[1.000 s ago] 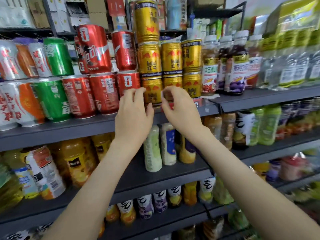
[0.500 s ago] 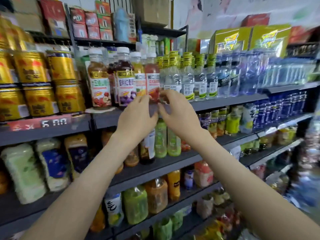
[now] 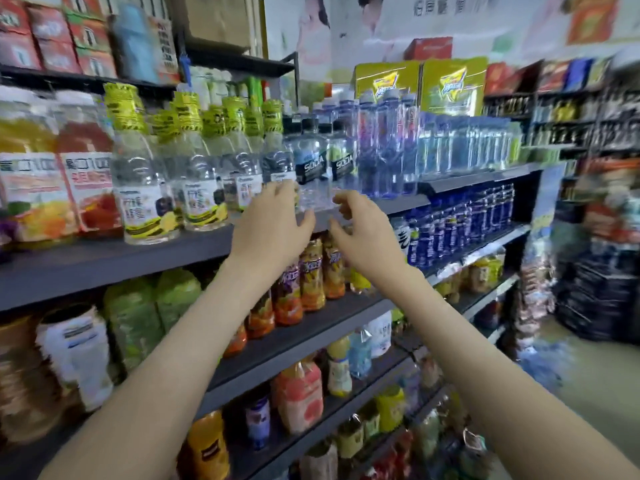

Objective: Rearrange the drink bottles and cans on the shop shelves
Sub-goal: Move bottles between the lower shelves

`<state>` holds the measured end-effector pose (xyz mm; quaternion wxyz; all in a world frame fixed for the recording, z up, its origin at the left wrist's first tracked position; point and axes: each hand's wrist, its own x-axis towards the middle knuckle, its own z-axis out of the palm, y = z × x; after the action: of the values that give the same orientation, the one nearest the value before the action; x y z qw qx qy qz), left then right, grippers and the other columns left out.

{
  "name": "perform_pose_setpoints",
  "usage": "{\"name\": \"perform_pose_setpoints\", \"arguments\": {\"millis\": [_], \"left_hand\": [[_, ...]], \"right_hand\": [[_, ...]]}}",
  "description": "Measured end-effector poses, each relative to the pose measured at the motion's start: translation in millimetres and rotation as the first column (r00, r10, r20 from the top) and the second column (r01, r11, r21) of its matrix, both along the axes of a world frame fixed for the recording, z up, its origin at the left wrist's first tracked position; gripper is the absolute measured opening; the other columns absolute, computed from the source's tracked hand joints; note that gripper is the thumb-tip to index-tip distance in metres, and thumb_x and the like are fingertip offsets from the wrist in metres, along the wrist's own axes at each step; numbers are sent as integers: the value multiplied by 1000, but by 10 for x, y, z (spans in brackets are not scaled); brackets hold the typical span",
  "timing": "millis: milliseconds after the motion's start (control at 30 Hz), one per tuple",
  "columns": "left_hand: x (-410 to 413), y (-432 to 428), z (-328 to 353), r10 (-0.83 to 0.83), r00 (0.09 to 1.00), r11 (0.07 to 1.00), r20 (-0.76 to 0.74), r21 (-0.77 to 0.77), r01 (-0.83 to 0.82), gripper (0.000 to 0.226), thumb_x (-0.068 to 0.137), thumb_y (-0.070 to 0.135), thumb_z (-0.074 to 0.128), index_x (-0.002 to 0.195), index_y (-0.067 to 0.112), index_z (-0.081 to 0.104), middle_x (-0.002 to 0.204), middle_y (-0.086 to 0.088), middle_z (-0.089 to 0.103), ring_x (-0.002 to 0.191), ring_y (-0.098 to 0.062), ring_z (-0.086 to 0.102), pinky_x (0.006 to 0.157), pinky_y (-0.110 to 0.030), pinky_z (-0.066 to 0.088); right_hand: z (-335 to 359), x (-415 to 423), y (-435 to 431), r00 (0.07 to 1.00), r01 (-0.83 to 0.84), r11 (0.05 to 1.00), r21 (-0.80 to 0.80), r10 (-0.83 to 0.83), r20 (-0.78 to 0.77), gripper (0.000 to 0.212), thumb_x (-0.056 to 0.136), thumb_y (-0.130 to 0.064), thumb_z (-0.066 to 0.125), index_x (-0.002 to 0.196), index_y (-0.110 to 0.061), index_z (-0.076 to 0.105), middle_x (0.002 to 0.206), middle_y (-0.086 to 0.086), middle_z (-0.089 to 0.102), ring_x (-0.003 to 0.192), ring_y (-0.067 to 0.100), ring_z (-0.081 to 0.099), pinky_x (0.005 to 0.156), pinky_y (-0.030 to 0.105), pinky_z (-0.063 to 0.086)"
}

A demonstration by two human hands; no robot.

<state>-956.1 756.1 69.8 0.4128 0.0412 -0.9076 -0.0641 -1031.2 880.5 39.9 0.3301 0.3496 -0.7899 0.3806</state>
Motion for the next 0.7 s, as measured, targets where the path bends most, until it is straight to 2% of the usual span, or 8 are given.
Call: {"name": "perform_pose_setpoints", "arguments": {"millis": [100,200,333,467,567,700], "left_hand": [[-627,292,50,-33,999,999,-2,3,33,39,97,36,43,129,14,43,121,-9,51,92,-26,55,63,-32,35],[-1221,662,56,-78,997,997,4,13,78,40,97,36,43,131,15,42,123,-7,49,102,-28,54,66,-32,35],[-1905,1167,-9,-160,987,987,25,29,160,41,97,35,45,133,16,42,126,-6,49,112,-26,49,77,-36,42],[-2502,1571,-87,-123,992,992,22,15,123,41,96,35,46,131,14,44,126,-8,49,111,-28,50,74,-35,41],[-2963,1980,-196,-88,996,996,25,35,87,39,96,35,46,129,14,45,122,-8,50,111,-28,51,76,-37,42],[-3559,2549,-265,-11,1000,996,8,84,11,41,96,34,46,131,13,44,124,-9,50,112,-29,50,78,-39,43]], "right_hand": [[80,-575,329,998,58,998,9,-58,5,36,95,-20,53,128,-7,47,122,8,55,116,21,48,85,23,37],[118,-1120,709,995,104,995,11,-104,9,36,94,-18,54,127,-7,48,121,9,56,114,21,49,85,26,40],[99,-1780,1223,990,137,990,-31,-136,45,27,93,-16,53,118,-6,52,112,9,57,107,22,50,78,24,35],[70,-2381,1666,992,117,993,-30,-115,60,29,93,-17,54,120,-6,51,116,11,57,110,24,51,86,33,44],[26,-2888,2049,995,82,997,-10,-81,52,32,93,-15,54,123,-3,51,120,13,57,114,26,51,92,40,45],[-42,-3524,2586,999,27,999,35,-29,44,35,93,-16,54,125,-4,49,118,11,56,113,24,50,90,31,42]]}}
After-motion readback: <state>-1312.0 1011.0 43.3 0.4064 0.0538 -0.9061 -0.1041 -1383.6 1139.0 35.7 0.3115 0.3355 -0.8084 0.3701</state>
